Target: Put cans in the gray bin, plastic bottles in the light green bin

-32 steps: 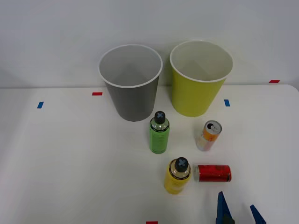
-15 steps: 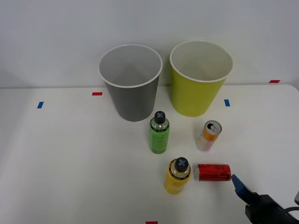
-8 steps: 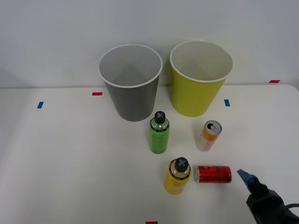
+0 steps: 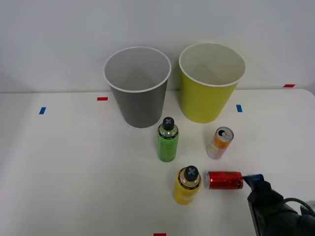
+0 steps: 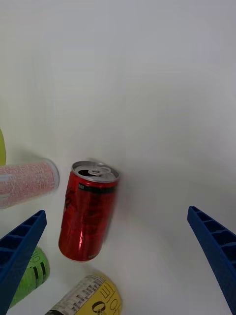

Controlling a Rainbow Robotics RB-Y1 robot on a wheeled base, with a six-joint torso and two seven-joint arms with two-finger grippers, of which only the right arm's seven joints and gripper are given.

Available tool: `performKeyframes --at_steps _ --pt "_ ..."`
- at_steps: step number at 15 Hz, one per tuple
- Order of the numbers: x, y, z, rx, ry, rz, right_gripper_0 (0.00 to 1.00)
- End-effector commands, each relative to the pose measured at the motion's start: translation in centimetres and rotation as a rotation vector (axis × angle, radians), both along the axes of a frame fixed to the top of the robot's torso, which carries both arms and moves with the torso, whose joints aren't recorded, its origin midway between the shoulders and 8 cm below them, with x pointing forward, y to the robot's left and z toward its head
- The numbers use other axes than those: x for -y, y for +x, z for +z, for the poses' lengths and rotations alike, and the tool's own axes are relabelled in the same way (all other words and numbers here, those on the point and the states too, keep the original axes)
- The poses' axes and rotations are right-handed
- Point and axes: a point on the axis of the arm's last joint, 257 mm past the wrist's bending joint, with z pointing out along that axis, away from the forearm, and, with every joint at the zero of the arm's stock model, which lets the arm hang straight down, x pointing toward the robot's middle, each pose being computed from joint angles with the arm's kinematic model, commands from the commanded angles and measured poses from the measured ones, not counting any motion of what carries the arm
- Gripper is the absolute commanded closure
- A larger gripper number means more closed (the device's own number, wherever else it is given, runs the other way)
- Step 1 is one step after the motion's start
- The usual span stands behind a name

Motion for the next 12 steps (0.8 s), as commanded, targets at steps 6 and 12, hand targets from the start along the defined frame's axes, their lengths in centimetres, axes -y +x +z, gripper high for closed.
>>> performKeyframes --at_steps 6,12 --pt "-1.9 3.5 -0.5 -0.069 -0.025 0.062 0.00" --pt "-3.3 3.8 -2.1 -0.155 0.051 0.015 0.00"
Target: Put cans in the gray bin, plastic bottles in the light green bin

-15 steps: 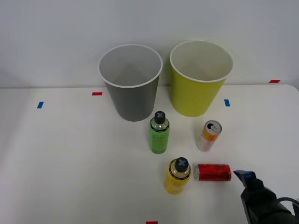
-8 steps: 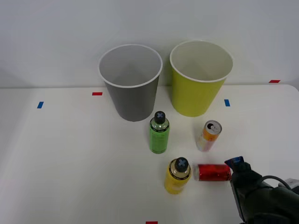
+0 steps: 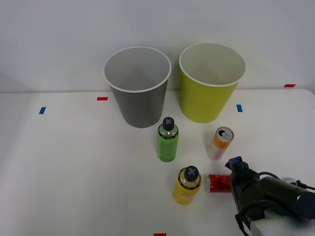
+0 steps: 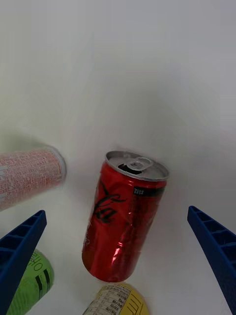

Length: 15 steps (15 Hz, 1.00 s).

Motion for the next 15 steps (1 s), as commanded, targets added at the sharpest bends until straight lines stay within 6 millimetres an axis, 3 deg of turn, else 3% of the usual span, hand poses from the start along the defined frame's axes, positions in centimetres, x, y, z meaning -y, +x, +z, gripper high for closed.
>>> performKeyframes --at_steps 1,4,10,15 --pt "-0.3 -0.9 -0.6 -0.065 0.014 -0.021 0.00" --pt "-0.9 -1.4 -1.0 -0.102 0.041 -0.027 0.00" --pt "-1.6 -0.7 -0.3 -0.087 0.076 -0.024 0.00" --pt "-1.4 0.8 -1.6 -0.108 0.053 -0.037 0.00"
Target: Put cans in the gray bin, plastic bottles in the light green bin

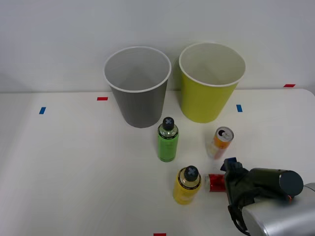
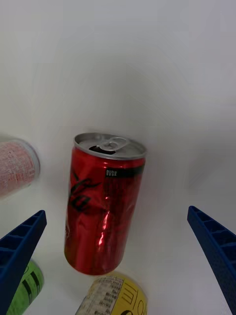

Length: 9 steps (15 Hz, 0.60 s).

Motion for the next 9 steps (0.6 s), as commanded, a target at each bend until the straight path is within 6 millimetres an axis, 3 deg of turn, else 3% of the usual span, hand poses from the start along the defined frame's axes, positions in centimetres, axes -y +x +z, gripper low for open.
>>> performKeyframes --at_steps 1,9 --pt "-0.03 0.66 0.09 0.006 0.000 -0.008 0.00" --pt "-0.17 0.50 -0.10 -0.004 0.000 0.023 0.00"
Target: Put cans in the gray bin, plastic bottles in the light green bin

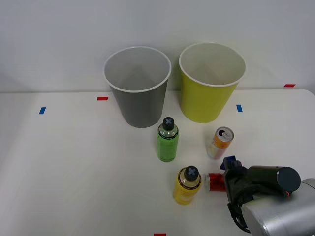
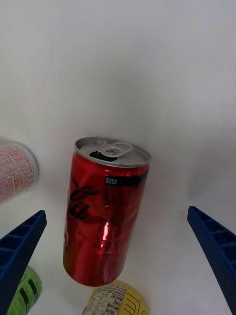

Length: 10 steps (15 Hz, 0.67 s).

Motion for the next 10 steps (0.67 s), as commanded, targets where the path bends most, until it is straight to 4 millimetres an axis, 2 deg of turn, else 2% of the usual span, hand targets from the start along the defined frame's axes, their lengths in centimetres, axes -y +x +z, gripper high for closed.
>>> performKeyframes --at_steps 1,3,6,10 --pt "-0.2 0.2 0.2 0.002 0.003 0.011 0.00" --pt "-0.2 0.3 0.3 0.005 0.000 0.015 0.00" --pt "0.5 1.2 -1.2 -0.032 -0.040 0.012 0.00" --pt "1.2 1.6 -1.5 -0.043 -0.062 -0.005 0.00"
